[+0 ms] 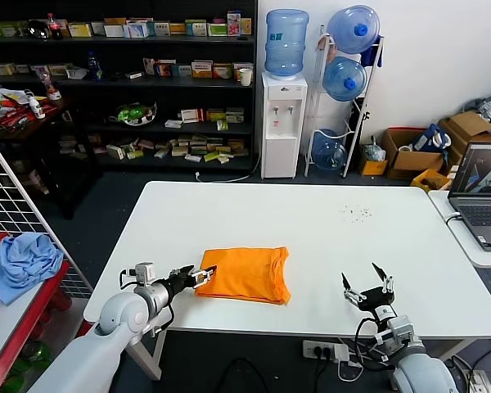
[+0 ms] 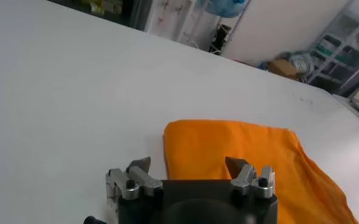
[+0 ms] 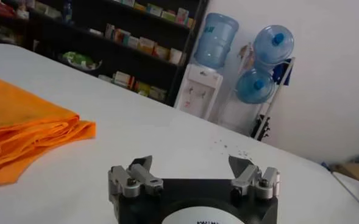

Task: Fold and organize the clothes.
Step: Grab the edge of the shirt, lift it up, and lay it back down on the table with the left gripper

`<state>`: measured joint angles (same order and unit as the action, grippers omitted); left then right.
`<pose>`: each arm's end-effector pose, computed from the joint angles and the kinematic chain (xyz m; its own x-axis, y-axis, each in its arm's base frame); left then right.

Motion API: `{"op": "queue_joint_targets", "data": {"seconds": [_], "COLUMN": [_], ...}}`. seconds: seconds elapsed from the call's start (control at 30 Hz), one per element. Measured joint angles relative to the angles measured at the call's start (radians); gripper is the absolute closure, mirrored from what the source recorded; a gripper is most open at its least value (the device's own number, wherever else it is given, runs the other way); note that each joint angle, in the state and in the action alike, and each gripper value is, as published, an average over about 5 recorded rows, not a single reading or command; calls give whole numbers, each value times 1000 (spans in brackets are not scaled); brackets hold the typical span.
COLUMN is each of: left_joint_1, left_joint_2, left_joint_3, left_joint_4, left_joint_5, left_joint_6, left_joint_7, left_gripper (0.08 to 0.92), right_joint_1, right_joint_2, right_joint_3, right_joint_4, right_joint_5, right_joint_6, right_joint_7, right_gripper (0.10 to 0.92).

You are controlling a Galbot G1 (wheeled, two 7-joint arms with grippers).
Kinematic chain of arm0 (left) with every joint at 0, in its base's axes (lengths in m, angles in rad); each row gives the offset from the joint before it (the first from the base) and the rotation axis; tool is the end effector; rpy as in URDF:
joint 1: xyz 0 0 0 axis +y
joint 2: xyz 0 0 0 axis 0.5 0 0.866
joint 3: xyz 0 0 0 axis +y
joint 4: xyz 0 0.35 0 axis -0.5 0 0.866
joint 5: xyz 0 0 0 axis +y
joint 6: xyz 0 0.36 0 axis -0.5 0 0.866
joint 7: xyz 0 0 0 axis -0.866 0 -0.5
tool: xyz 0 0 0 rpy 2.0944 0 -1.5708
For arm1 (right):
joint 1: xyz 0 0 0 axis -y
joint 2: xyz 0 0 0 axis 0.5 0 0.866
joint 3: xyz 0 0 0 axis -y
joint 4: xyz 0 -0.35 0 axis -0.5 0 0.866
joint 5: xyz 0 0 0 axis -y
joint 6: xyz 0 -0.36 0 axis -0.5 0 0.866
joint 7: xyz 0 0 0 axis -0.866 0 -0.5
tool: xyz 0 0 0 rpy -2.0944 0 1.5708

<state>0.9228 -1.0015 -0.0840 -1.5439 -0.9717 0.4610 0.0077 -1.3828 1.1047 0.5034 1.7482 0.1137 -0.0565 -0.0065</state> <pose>0.3710 0.0649 -0.3421 -0.7169 0.4571 0.5264 0.2752 0.8793 -0.3888 0.2492 -0.1224 -0.3613 -0.9676 -0.0841 0.2380 -0.1582 0.9367 -0.3124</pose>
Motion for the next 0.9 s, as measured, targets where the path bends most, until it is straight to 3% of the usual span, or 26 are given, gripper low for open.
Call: {"op": "queue_joint_targets", "data": {"seconds": [0.33,0.9], "left_joint_1": [-21,-6], "left_joint_2": [-41,-66], "left_joint_3": [13,7], "left_joint_4": [46,25], "left_joint_5": [-3,12], "left_joint_6": [15,6], "left_joint_7": [30,39], "left_gripper": [202,683], "right_joint_1": [-4,-18], "right_joint_2": [-7,-7], "right_joint_3": [7,6], "right_joint_4": [25,52], "right_joint_5": [24,41], "right_joint_6": [-15,-24], "right_joint_7": [3,10], "right_gripper": [203,203]}}
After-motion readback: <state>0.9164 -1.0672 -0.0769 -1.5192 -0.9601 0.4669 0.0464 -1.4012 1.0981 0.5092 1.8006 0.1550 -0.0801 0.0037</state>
